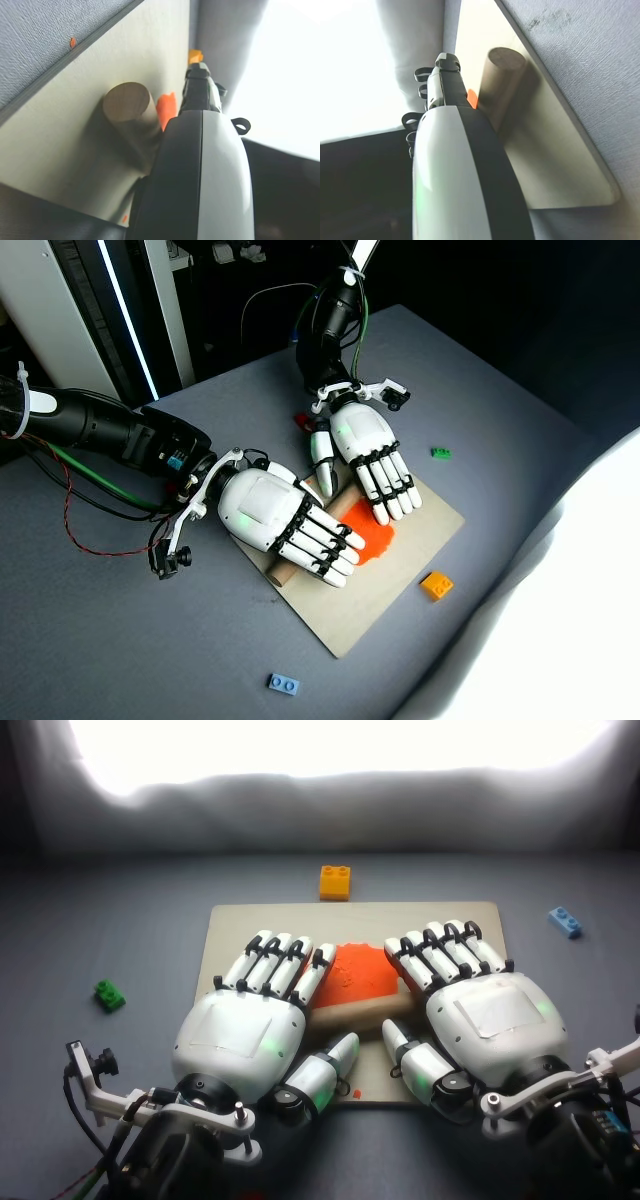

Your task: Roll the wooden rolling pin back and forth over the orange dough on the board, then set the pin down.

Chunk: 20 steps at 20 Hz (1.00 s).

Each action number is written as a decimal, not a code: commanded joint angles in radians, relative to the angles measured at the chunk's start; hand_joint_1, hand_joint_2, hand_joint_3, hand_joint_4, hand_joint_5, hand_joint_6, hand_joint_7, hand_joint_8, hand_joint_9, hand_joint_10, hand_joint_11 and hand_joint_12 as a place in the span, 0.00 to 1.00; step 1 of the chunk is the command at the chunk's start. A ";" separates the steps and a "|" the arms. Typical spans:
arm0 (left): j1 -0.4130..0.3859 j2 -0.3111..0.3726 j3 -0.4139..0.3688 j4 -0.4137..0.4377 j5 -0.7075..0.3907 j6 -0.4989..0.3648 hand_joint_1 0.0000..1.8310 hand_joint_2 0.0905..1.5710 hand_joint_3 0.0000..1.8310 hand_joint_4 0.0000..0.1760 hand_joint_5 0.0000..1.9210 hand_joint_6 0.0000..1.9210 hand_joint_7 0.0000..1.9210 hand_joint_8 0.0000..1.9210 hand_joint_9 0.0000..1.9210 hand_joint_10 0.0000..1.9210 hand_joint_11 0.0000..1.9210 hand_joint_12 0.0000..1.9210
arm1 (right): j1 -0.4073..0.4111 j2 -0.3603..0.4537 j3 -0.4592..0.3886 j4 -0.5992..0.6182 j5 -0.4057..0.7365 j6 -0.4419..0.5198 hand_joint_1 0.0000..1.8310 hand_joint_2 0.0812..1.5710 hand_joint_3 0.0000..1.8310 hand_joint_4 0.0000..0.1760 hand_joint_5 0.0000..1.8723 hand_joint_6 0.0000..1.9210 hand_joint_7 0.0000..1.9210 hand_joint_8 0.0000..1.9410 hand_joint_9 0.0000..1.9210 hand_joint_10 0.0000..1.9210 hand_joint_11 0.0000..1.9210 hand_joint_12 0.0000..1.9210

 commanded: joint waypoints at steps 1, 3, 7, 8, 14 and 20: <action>-0.001 0.001 0.008 0.046 -0.077 0.005 0.00 0.94 0.01 0.00 0.00 0.00 0.01 0.00 0.00 0.00 0.00 0.00 | 0.009 0.002 0.006 -0.064 0.090 0.006 0.00 1.00 0.08 0.00 0.06 0.00 0.04 0.00 0.01 0.00 0.00 0.02; -0.001 -0.001 0.014 0.047 -0.077 0.002 0.00 0.94 0.00 0.00 0.00 0.00 0.01 0.00 0.00 0.00 0.00 0.00 | 0.008 0.002 0.014 -0.062 0.085 0.011 0.00 1.00 0.07 0.00 0.06 0.00 0.04 0.00 0.01 0.00 0.00 0.02; -0.003 -0.004 0.028 0.047 -0.074 -0.001 0.00 0.94 0.00 0.00 0.01 0.01 0.02 0.01 0.01 0.00 0.00 0.00 | 0.009 0.002 0.027 -0.061 0.077 0.025 0.00 1.00 0.08 0.00 0.06 0.00 0.05 0.00 0.02 0.00 0.00 0.02; -0.005 -0.004 0.032 0.047 -0.069 -0.001 0.00 0.94 0.00 0.00 0.01 0.00 0.02 0.01 0.00 0.00 0.00 0.00 | 0.009 0.003 0.029 -0.061 0.073 0.026 0.00 1.00 0.09 0.00 0.07 0.00 0.05 0.00 0.02 0.00 0.00 0.07; -0.019 -0.006 0.069 0.047 -0.047 -0.020 0.00 0.94 0.00 0.00 0.01 0.00 0.01 0.00 0.00 0.00 0.00 0.00 | 0.016 0.001 0.042 -0.061 0.049 0.044 0.00 1.00 0.07 0.00 0.06 0.00 0.05 0.00 0.02 0.01 0.00 0.02; -0.027 -0.008 0.097 0.047 -0.034 -0.034 0.00 0.94 0.00 0.00 0.00 0.00 0.01 0.00 0.00 0.00 0.00 0.00 | 0.029 -0.003 0.062 -0.061 0.033 0.059 0.00 1.00 0.08 0.00 0.06 0.00 0.05 0.00 0.02 0.00 0.00 0.05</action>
